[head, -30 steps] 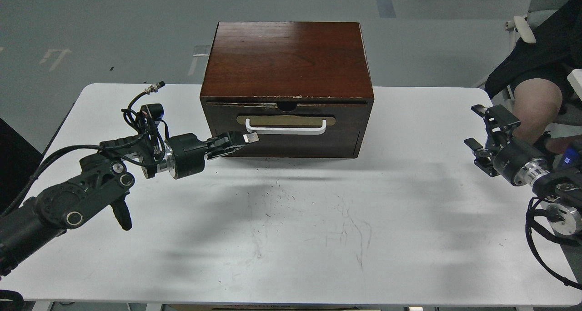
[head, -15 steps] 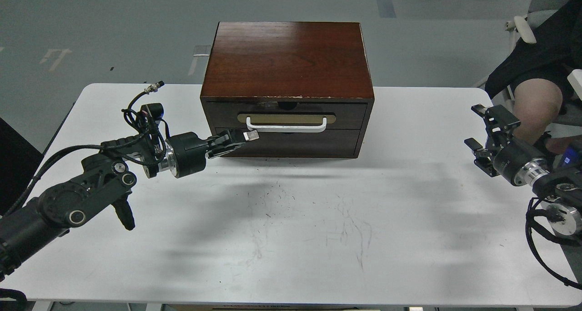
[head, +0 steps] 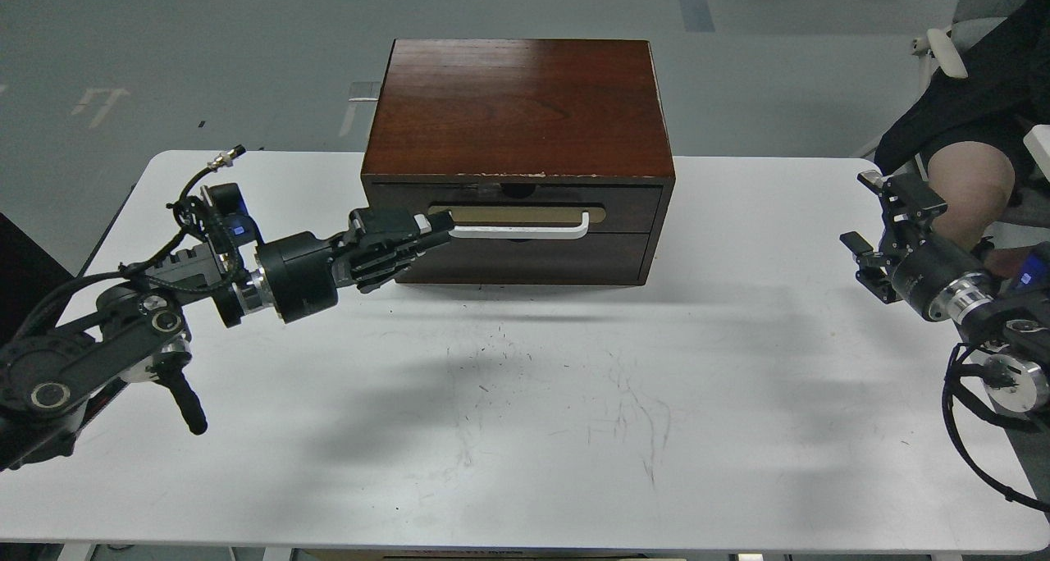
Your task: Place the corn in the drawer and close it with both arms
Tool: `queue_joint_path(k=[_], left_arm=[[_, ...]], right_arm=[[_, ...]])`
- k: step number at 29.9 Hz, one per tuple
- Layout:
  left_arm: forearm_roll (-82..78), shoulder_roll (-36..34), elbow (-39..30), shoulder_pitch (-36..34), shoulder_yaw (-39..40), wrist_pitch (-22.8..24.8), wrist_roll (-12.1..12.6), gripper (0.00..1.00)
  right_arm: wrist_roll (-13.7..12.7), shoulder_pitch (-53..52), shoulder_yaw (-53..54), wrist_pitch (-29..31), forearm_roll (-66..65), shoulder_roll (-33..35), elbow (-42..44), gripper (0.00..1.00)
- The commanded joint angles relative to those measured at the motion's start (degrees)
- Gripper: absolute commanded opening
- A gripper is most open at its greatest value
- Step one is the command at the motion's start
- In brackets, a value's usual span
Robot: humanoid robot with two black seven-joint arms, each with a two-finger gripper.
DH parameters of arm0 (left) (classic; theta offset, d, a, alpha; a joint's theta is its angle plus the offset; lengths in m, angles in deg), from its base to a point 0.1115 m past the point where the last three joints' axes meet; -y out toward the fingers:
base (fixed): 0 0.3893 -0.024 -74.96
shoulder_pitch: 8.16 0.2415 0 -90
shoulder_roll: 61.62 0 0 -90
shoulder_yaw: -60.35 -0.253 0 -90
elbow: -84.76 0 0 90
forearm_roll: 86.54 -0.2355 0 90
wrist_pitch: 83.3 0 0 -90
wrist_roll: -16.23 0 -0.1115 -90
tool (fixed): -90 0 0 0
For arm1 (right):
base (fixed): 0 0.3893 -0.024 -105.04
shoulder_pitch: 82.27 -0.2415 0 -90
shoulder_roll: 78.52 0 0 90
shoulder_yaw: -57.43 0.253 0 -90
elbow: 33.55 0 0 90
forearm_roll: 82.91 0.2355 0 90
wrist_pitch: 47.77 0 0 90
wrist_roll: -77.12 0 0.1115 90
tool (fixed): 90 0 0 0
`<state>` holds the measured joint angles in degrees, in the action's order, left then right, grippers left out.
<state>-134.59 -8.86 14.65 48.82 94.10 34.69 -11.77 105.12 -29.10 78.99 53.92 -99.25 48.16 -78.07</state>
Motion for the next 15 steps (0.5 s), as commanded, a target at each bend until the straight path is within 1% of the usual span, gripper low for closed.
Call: queue_joint_path(k=[1,3,5,8,11,15], left_arm=[[8.40,-1.61,0.94,1.28,0.79,0.01,0.00,1.00],[12.62,-2.14,1.38,2.95,2.63,0.01,0.00,1.00],[17.27,-2.23,1.65,6.63,6.40,0.01,0.00,1.00],[20.18,-2.14,2.00,10.24,9.74,0.01,0.00,1.00],[20.80,-1.61,2.70,13.58,11.86,0.01,0.00,1.00],[20.80,-1.35,3.23,15.52,12.31,0.01,0.00,1.00]], right_arm=[[0.00,0.00,1.12,0.00,0.00,-1.26,-0.04,0.99],[0.00,0.00,1.47,-0.09,0.08,-2.14,-0.04,0.99],[0.00,0.00,2.52,-0.35,0.08,-3.37,0.04,0.99],[0.00,0.00,2.61,-0.27,0.08,-4.60,0.05,0.99],[0.00,0.00,2.70,-0.27,0.08,-5.57,-0.22,0.99],[0.00,0.00,2.70,-0.27,0.08,-6.45,-0.22,0.99]])
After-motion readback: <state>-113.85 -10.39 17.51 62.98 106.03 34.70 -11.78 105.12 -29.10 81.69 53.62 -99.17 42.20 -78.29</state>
